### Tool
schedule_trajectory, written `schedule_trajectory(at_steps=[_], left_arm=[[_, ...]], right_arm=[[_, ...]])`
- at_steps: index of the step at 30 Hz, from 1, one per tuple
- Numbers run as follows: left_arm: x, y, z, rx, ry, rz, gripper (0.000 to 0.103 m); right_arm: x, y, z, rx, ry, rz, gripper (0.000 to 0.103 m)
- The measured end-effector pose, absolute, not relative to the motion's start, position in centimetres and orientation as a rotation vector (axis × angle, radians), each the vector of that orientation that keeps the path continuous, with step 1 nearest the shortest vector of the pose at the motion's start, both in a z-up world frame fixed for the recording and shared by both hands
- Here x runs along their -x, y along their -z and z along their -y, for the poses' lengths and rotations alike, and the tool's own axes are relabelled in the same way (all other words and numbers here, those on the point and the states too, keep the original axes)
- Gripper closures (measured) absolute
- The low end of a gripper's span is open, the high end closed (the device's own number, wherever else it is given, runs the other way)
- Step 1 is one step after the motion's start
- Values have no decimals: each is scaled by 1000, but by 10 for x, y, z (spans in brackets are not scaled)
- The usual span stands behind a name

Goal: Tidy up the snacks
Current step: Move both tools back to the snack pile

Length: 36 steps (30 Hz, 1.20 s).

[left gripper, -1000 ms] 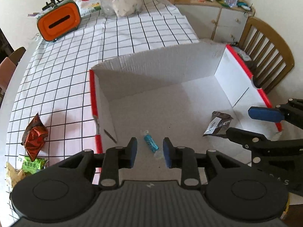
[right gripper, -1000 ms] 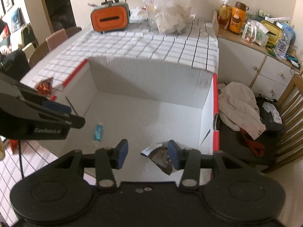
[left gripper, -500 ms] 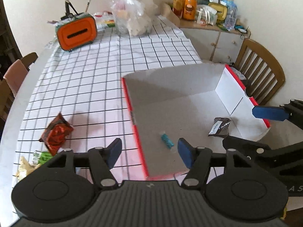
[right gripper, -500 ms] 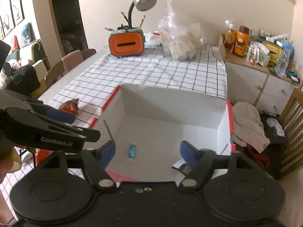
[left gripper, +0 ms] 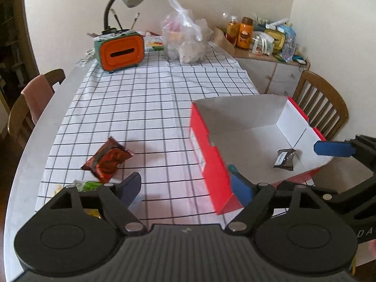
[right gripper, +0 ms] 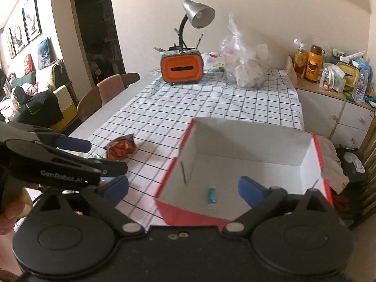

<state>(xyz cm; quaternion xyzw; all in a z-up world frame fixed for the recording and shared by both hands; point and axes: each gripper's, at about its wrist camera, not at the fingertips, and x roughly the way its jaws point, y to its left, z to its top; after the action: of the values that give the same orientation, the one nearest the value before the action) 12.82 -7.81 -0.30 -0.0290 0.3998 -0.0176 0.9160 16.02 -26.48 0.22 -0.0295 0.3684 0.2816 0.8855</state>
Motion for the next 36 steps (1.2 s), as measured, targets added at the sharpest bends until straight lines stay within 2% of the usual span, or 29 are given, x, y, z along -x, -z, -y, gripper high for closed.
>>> schedule_trajectory(at_steps=[6, 26, 36], left_arm=[[-104, 12, 36, 62, 22, -791, 12], [-75, 85, -119, 77, -89, -941, 12], [-83, 120, -151, 104, -87, -1037, 12]], right_arm=[[-147, 6, 233, 55, -596, -759, 0], [-131, 62, 125, 65, -600, -886, 0], [-146, 87, 75, -14, -505, -1083, 1]])
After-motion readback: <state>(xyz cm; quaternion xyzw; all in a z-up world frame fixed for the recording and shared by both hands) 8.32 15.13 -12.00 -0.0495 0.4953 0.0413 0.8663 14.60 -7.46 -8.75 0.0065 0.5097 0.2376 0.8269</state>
